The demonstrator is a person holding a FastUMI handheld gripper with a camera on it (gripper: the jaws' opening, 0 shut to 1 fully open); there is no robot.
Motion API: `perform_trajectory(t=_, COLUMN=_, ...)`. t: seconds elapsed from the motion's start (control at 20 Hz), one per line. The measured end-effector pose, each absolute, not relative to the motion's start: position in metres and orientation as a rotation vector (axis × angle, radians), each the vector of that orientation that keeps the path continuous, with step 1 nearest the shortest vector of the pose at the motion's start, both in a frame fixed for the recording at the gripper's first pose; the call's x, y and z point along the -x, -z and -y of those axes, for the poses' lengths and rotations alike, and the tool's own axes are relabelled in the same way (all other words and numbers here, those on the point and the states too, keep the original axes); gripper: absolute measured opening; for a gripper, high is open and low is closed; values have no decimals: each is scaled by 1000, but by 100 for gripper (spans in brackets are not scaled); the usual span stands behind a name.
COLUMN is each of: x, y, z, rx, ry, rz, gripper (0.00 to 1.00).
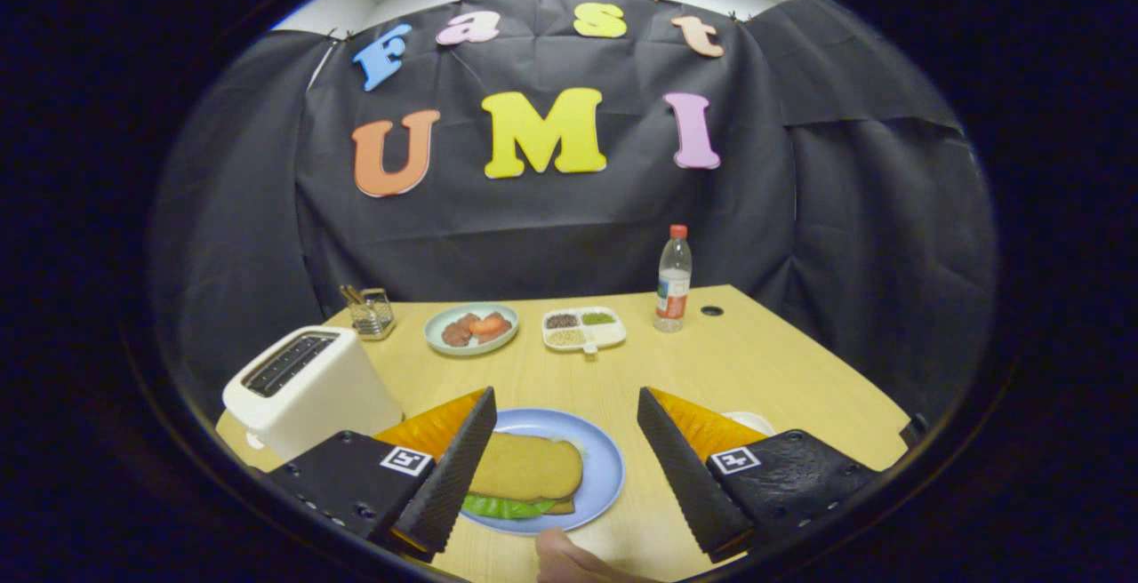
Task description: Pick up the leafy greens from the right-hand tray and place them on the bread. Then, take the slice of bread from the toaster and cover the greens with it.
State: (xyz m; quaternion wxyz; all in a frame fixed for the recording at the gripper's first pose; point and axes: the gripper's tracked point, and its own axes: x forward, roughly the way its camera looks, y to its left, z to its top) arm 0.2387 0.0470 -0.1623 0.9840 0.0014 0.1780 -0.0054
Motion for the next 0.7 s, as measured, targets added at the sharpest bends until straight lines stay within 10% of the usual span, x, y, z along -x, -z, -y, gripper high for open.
perform_trajectory(t=0.7, x=-71, y=29, z=-19, rx=-7, ry=91, rz=-110, gripper=96)
